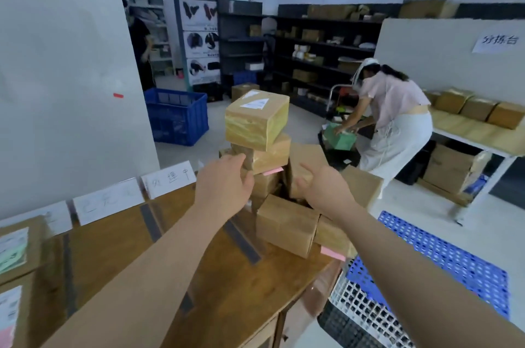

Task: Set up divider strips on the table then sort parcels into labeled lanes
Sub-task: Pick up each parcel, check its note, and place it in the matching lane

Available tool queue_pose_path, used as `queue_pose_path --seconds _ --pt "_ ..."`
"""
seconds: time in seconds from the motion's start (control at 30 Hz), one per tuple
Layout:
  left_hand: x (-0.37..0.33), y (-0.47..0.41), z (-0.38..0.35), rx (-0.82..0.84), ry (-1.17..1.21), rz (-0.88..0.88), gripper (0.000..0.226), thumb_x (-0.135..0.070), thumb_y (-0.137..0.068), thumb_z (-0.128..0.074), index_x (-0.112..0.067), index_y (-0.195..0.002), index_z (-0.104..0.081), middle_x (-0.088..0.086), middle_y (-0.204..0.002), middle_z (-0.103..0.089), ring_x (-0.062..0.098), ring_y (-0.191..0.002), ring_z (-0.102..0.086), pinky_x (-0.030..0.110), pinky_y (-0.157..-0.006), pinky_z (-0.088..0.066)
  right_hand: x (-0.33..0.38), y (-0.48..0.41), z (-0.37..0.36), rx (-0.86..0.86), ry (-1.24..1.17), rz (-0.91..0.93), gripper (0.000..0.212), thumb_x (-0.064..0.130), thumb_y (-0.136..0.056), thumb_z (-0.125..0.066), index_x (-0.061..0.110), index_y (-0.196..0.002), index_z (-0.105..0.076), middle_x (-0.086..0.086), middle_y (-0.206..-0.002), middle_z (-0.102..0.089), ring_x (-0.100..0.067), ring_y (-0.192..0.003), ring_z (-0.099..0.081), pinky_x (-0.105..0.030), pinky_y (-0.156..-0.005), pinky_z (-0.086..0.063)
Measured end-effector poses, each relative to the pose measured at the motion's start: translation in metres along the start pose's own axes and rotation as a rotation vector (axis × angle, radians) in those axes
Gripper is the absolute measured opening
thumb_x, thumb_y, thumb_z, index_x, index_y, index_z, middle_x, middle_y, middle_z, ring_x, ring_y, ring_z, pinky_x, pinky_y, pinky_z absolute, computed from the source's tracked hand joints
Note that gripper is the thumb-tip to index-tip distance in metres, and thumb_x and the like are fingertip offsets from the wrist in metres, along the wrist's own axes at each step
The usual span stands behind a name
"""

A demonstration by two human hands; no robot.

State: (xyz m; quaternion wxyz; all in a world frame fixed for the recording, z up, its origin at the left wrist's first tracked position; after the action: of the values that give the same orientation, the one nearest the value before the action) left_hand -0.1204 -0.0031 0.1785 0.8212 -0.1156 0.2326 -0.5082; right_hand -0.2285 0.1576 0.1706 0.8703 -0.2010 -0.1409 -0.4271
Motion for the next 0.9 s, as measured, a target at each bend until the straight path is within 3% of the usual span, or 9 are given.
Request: queue_pose_path --seconds 0.1,0.17,0.3,0.4,0.53,0.67,0.77,0.9 --pt "-0.011 -0.032 -0.004 0.008 0.032 0.056 0.040 -0.045 -0.093 -0.052 -0.024 -0.128 -0.052 0.003 -0.124 -0.060 0.025 -0.108 -0.058 0.037 -0.081 -0.048 -0.018 -0.032 0.013 0.001 -0.060 -0.004 0.032 0.028 -0.097 -0.050 0.009 -0.121 -0.060 -0.013 -0.110 -0.066 -0.029 -0.101 -0.060 -0.034 -0.079 -0.044" --pt "-0.008 -0.054 -0.008 0.025 0.058 0.123 0.043 -0.050 -0.090 -0.054 -0.024 -0.124 -0.049 0.004 -0.125 -0.056 0.026 -0.109 -0.055 0.040 -0.084 -0.049 -0.024 -0.055 0.016 0.009 -0.087 -0.004 0.036 0.029 -0.097 -0.051 0.010 -0.128 -0.057 -0.013 -0.125 -0.061 -0.029 -0.114 -0.056 -0.033 -0.090 -0.043" --pt "0.004 -0.102 -0.016 0.031 0.055 0.233 0.079 -0.064 -0.079 -0.059 -0.019 -0.139 -0.034 0.010 -0.138 -0.043 0.033 -0.124 -0.042 0.045 -0.092 -0.044 -0.031 -0.100 0.017 -0.002 -0.131 -0.007 0.042 0.031 -0.097 -0.051 0.016 -0.137 -0.051 -0.005 -0.133 -0.059 -0.022 -0.120 -0.054 -0.025 -0.087 -0.039" --pt "0.014 -0.138 -0.030 0.090 0.062 0.304 0.102 -0.076 -0.069 -0.060 -0.022 -0.147 -0.023 0.013 -0.152 -0.027 0.037 -0.138 -0.026 0.056 -0.102 -0.038 -0.035 -0.132 0.015 -0.008 -0.158 -0.020 0.049 0.033 -0.097 -0.051 0.020 -0.143 -0.044 -0.002 -0.142 -0.052 -0.021 -0.128 -0.048 -0.031 -0.100 -0.038" --pt "0.020 -0.185 -0.051 0.199 0.044 0.363 0.122 -0.088 -0.056 -0.058 -0.029 -0.153 -0.012 0.015 -0.160 -0.013 0.039 -0.147 -0.009 0.063 -0.111 -0.022 -0.034 -0.170 0.011 -0.002 -0.179 -0.029 0.050 0.033 -0.097 -0.051 0.019 -0.144 -0.043 -0.002 -0.143 -0.051 -0.021 -0.130 -0.047 -0.033 -0.104 -0.038" --pt "0.020 -0.223 -0.066 0.325 -0.024 0.385 0.133 -0.094 -0.046 -0.055 -0.033 -0.154 -0.007 0.020 -0.161 -0.009 0.042 -0.148 -0.006 0.065 -0.113 -0.008 -0.039 -0.201 0.008 0.002 -0.197 -0.025 0.050 0.034 -0.096 -0.051 0.017 -0.143 -0.045 -0.003 -0.143 -0.051 -0.021 -0.129 -0.048 -0.034 -0.103 -0.039" --pt "0.021 -0.238 -0.079 0.394 -0.019 0.413 0.136 -0.096 -0.041 -0.056 -0.035 -0.153 -0.012 0.019 -0.160 -0.012 0.042 -0.146 -0.012 0.065 -0.113 -0.012 -0.047 -0.218 0.005 0.007 -0.224 -0.025 0.050 0.034 -0.096 -0.052 0.017 -0.143 -0.045 -0.002 -0.145 -0.049 -0.020 -0.131 -0.046 -0.035 -0.106 -0.038" --pt "0.022 -0.242 -0.092 0.418 0.001 0.447 0.138 -0.091 -0.031 -0.059 -0.034 -0.150 -0.020 0.014 -0.152 -0.027 0.038 -0.137 -0.026 0.057 -0.106 -0.031 -0.060 -0.237 0.002 0.044 -0.262 -0.033 0.051 0.036 -0.096 -0.052 0.018 -0.143 -0.044 -0.001 -0.146 -0.048 -0.020 -0.128 -0.050 -0.035 -0.105 -0.040"
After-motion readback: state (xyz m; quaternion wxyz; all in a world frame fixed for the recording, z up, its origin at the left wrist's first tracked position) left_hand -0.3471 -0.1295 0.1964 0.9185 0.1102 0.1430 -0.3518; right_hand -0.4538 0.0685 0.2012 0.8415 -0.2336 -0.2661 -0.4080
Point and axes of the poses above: each hand's wrist, its own y-axis away from the middle knuckle, its own z-axis out of the back of the hand, x = y × z, the point moved 9 cm from there along -y, towards the middle knuckle
